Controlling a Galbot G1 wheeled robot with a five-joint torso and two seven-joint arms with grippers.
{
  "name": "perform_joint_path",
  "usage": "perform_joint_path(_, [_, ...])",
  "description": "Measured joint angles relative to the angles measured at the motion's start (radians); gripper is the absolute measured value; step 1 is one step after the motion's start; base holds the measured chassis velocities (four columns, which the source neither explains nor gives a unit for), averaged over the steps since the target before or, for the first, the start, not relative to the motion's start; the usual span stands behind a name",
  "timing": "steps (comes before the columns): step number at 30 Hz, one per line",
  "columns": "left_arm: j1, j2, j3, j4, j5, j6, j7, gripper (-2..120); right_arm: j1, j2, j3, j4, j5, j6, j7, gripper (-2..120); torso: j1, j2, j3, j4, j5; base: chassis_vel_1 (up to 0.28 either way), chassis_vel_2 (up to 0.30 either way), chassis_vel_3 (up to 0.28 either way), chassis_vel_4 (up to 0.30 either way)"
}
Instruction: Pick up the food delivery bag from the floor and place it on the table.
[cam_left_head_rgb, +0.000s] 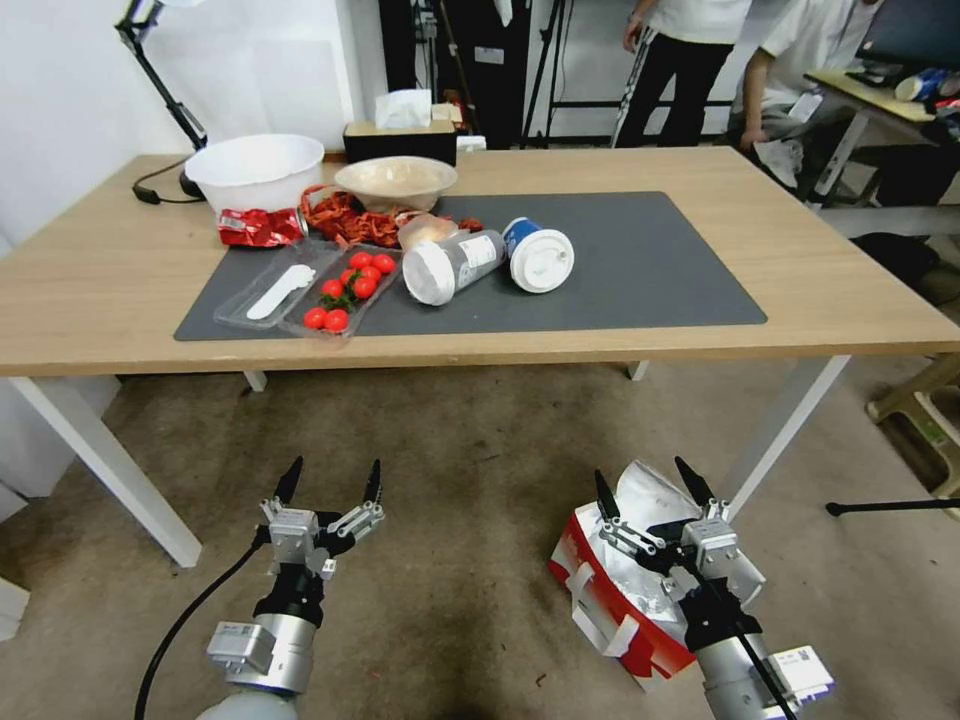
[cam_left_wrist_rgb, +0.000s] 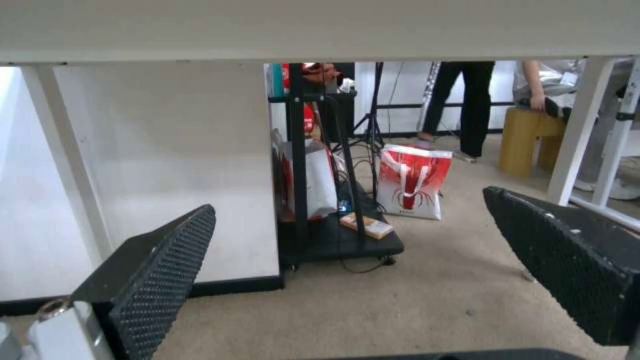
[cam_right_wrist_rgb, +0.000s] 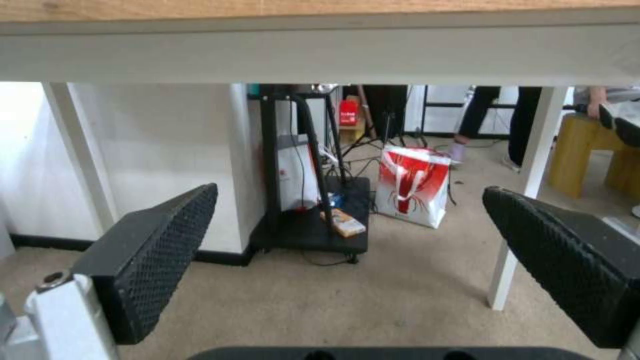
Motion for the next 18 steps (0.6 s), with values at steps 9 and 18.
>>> perform_joint_path(9, [0.003,0.0,0.005,0.01,0.005,-0.007,0.0,100,-0.001,0.0,0.001,0.0,0.0,0.0,-0.001,100,-0.013,-0.037,-0.024,-0.0001,0.0,0.0,0.0,0.0,0.0])
perform_joint_path(18, [0.001,0.003,0.005,0.017,-0.005,-0.016,0.0,100,-0.001,0.002,0.001,-0.007,-0.001,0.0,-0.003,100,-0.028,-0.076,-0.048,-0.0001,0.0,0.0,0.0,0.0,0.0])
